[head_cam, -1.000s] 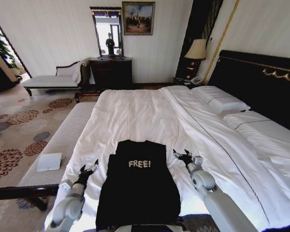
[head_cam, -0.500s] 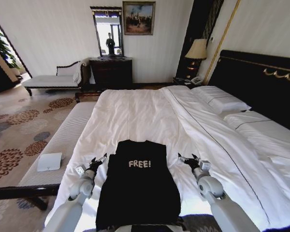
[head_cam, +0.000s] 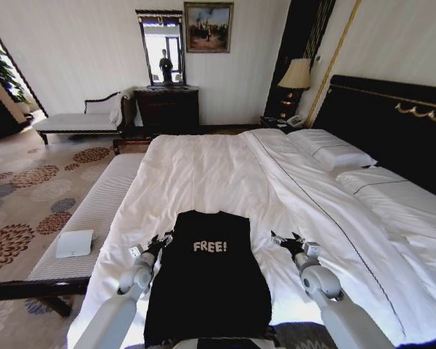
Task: Fold the clothes on the bed.
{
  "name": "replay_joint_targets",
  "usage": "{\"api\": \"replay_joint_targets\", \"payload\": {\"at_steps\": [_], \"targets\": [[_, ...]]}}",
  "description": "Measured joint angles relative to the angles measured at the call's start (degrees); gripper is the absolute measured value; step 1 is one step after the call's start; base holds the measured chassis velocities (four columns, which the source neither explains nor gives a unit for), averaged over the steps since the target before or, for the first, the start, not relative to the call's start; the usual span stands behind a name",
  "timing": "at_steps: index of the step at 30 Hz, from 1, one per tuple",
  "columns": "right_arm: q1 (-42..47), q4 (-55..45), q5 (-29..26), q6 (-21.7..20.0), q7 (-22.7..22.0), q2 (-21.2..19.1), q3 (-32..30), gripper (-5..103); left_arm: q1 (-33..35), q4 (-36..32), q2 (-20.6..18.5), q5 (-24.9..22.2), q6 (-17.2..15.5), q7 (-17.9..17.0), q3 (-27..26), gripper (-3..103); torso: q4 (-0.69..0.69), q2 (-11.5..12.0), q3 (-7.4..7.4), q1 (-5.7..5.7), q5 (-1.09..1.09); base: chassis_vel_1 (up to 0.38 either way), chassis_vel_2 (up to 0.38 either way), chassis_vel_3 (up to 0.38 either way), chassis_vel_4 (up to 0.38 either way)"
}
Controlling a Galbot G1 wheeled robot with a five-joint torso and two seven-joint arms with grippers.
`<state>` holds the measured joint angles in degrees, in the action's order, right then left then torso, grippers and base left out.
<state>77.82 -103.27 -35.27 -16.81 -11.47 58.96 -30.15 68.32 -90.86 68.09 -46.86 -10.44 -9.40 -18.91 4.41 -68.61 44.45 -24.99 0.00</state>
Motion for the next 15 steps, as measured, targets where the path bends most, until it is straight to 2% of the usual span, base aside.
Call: {"api": "replay_joint_targets", "payload": {"at_steps": [4,10,14,15], "targets": [[0.14,-0.1,-0.79,-0.06,0.0,-0.51,-0.66,100,-0.43,1.48,0.52,0.84,0.17,0.65,0.11,67,0.0,0.0,0.0,0.0,0.01,0.0,0.0,0.0,0.0],[0.44,-0.48,-1.39,-0.15,-0.02,-0.72,-1.28,100,-0.73,2.51,0.86,1.71,0.52,1.69,0.32,62,0.0,0.0,0.0,0.0,0.01,0.0,0.0,0.0,0.0],[0.66,-0.6,-1.52,-0.18,-0.06,-0.73,-1.47,100,-0.98,3.03,0.92,1.87,0.62,1.97,0.39,45,0.0,0.0,0.0,0.0,0.01,0.0,0.0,0.0,0.0],[0.66,-0.6,-1.52,-0.18,-0.06,-0.73,-1.47,100,-0.98,3.03,0.92,1.87,0.62,1.97,0.39,45,0.0,0.0,0.0,0.0,0.01,0.0,0.0,0.0,0.0]]}}
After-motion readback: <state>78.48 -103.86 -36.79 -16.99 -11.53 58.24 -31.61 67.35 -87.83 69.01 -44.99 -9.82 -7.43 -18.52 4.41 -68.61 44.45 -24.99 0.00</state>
